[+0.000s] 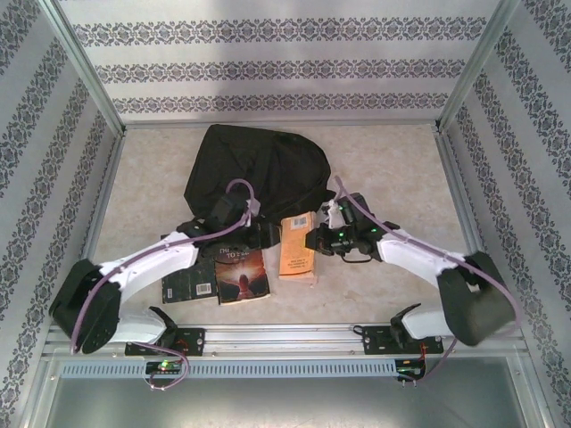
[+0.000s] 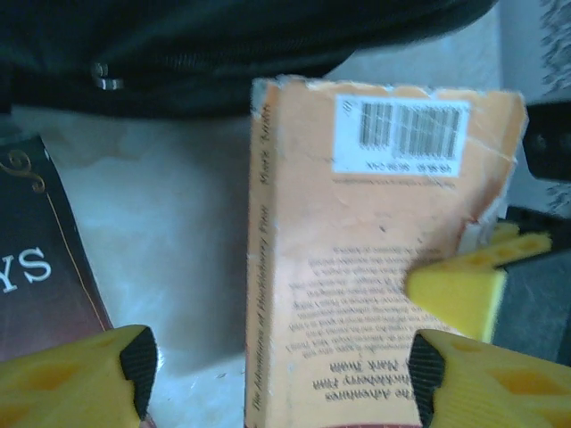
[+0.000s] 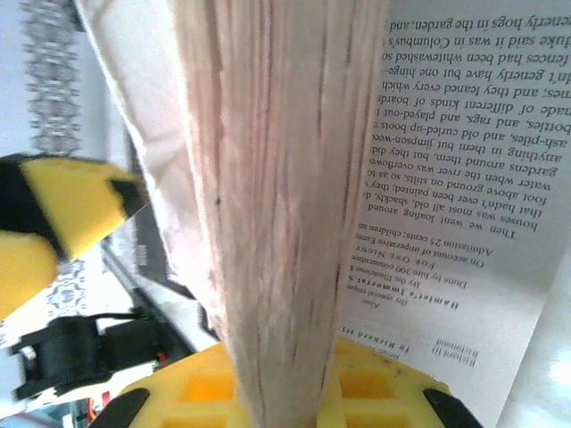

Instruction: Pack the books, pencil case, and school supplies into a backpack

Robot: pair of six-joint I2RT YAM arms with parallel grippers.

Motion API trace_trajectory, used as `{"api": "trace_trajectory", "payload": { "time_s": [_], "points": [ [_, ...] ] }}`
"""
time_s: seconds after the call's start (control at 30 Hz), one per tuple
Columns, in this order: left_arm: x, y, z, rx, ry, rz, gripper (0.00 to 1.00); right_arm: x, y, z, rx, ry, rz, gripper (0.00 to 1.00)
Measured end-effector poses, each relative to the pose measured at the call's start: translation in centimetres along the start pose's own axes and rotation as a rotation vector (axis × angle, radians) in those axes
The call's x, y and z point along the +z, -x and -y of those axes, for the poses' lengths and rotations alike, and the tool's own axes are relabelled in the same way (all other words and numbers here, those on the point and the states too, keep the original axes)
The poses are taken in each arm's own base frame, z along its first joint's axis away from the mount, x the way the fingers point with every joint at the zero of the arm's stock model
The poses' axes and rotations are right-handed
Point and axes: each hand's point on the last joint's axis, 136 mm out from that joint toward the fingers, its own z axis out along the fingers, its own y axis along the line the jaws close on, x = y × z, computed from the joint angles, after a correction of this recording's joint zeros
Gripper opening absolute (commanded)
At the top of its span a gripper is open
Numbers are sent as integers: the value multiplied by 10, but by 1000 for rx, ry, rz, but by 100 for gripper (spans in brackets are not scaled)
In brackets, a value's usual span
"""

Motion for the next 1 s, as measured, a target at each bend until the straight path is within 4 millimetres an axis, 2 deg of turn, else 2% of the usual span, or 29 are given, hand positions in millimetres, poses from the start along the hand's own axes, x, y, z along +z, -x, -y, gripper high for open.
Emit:
{"api": "trace_trajectory", "payload": {
  "time_s": [0.07, 0.17, 0.27, 0.33, 0.47, 0.63, 0.67, 0.73, 0.77, 0.8, 0.9, 1.0],
  "points": [
    [-7, 6, 8, -2, -39, 4, 83, -13, 4, -21, -44, 54, 33, 1],
    [-9, 4, 23, 5, -116, -29, 82, -31, 9, -51, -97, 132, 63, 1],
    [-13, 1, 41, 16, -207, -59, 78, -44, 12, -77, -131, 211, 83, 3],
    [-17, 4, 57, 27, -282, -60, 73, -48, 12, -87, -131, 249, 84, 5],
    [-29, 8, 87, 48, -431, -51, 53, -53, 12, -102, -122, 318, 68, 6],
    [-38, 9, 104, 40, -546, -47, 25, -55, 14, -110, -112, 354, 69, 6],
    [-40, 10, 106, 42, -561, -43, 17, -56, 15, -110, -109, 353, 72, 8],
    [-42, 11, 108, 39, -575, -36, 3, -56, 16, -110, -109, 353, 77, 24],
    [-43, 11, 109, 38, -579, -34, 0, -57, 17, -110, -110, 350, 79, 41],
    [-44, 10, 110, 41, -585, -35, 0, -57, 18, -110, -113, 340, 87, 54],
    [-51, 9, 112, 52, -596, -21, 0, -62, 21, -109, -128, 304, 117, 80],
    [-60, 10, 117, 66, -612, -2, 0, -70, 27, -107, -148, 247, 169, 90]
  ]
}}
